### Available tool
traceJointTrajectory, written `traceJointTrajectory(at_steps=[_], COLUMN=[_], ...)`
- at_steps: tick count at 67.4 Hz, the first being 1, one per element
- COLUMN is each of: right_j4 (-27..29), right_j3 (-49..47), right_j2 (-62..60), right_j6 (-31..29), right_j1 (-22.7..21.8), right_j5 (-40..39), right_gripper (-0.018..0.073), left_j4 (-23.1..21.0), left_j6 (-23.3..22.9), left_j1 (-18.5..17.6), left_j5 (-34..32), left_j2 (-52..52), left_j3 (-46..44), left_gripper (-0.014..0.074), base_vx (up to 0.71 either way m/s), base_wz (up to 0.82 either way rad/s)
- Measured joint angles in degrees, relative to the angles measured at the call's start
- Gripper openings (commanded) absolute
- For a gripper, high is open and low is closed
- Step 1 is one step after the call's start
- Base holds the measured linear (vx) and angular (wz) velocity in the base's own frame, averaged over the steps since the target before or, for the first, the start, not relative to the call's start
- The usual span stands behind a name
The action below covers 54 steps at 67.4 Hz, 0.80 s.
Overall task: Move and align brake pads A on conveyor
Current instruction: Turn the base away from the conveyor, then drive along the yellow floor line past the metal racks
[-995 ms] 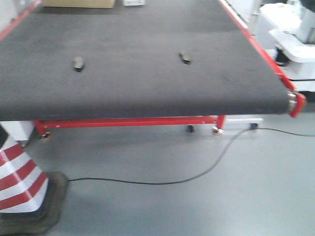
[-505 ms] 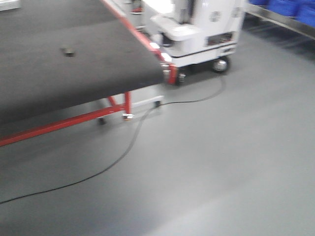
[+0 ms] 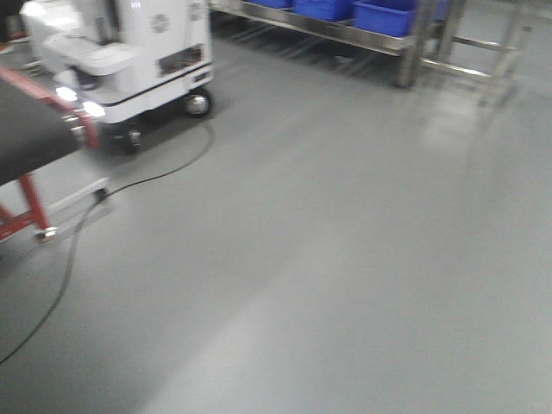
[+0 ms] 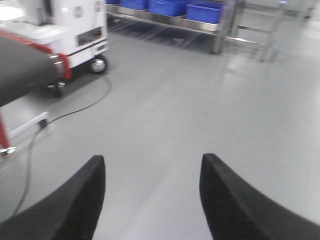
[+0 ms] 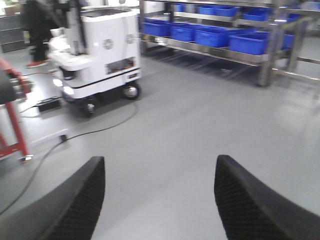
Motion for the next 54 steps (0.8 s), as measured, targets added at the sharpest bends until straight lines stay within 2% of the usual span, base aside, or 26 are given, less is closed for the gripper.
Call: traceJointTrajectory(at_steps=[54], right_j4=[0.0], right_j3=[0.0], right_j2=[0.0], right_j6=[0.0], right_j1=[0.0], right_j5=[0.0], right_gripper=[0.0449], left_j4=[0.0], left_j6=[0.0], left_j1=[0.0], left_j5=[0.0], left_j2=[0.0], left_j3=[0.0], left_gripper=[0.0394], base_vx=[-0.05], base_wz=[-0.85])
